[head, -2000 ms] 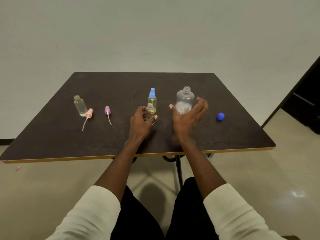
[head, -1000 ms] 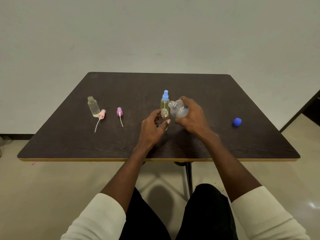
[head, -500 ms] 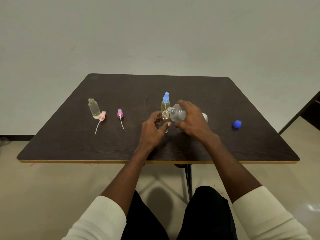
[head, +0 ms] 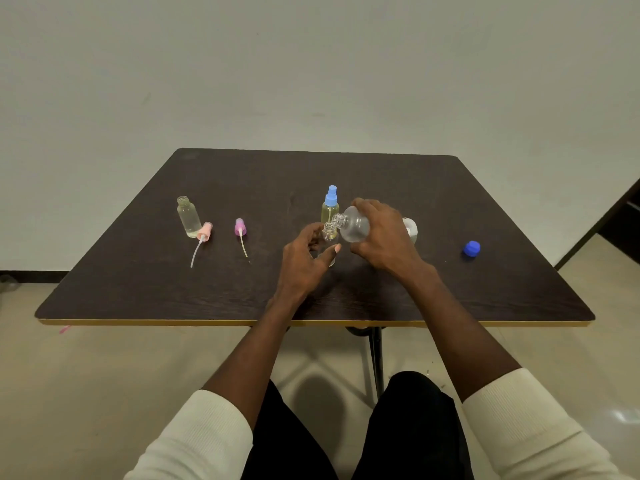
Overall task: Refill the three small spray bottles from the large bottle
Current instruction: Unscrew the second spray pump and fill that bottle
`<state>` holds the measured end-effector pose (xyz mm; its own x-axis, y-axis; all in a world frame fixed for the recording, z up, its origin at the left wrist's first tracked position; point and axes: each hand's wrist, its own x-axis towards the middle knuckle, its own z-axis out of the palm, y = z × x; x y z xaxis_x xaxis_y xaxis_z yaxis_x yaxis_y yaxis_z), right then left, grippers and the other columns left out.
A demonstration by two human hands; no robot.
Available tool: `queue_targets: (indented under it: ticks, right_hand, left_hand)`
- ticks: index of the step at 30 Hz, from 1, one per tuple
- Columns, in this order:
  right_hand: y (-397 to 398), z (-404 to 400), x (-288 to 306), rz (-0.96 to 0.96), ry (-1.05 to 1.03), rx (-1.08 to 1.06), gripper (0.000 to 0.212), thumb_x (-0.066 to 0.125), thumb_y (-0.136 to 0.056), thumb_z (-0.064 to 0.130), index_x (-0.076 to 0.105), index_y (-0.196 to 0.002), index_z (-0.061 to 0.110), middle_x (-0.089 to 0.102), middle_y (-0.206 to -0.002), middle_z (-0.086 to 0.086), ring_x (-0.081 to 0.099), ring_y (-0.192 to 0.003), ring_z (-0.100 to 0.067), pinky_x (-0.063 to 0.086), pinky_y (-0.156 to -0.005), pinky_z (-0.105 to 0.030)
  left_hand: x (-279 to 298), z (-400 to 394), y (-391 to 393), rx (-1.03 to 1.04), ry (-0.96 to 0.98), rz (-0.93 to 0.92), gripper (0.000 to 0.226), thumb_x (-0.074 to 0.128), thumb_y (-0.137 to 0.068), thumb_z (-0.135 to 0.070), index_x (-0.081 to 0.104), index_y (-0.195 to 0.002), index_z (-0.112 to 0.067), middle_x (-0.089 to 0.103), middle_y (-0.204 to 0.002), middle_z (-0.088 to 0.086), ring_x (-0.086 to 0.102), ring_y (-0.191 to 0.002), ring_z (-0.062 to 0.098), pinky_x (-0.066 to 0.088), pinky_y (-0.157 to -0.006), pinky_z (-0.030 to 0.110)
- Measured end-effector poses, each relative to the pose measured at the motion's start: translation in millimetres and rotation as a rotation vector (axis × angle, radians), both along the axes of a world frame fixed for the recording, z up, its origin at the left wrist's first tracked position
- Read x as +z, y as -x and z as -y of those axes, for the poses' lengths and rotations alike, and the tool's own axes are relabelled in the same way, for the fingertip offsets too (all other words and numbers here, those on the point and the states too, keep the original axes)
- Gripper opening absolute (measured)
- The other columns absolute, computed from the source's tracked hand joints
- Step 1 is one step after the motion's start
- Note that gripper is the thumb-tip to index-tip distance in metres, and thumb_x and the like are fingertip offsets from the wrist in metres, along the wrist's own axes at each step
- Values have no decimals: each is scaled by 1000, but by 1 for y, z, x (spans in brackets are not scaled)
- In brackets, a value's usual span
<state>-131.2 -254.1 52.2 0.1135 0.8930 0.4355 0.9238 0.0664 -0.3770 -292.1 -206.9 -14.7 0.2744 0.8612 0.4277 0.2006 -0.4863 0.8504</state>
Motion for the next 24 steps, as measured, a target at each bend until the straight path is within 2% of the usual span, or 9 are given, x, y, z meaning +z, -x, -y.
queue_targets:
  ticks: [9, 24]
  right_hand:
    - [-2, -3, -1, 65, -12, -13, 73, 80, -68, 22, 50, -134, 14, 55, -133, -4, 48, -123, -23, 30, -107, -37]
    - [-1, -6, 1, 105, -48, 5, 71, 79, -71, 23, 50, -135, 13, 54, -136, -4, 45, -127, -23, 24, -110, -34]
  left_hand:
    - [0, 0, 0, 6, -3, 0, 42, 78, -85, -22, 63, -124, -18, 72, -105, -8, 67, -95, 7, 57, -84, 27]
    - [0, -1, 1, 15, -12, 4, 42, 79, -85, -23, 63, -124, -17, 72, -107, -7, 67, -97, 5, 56, -83, 24]
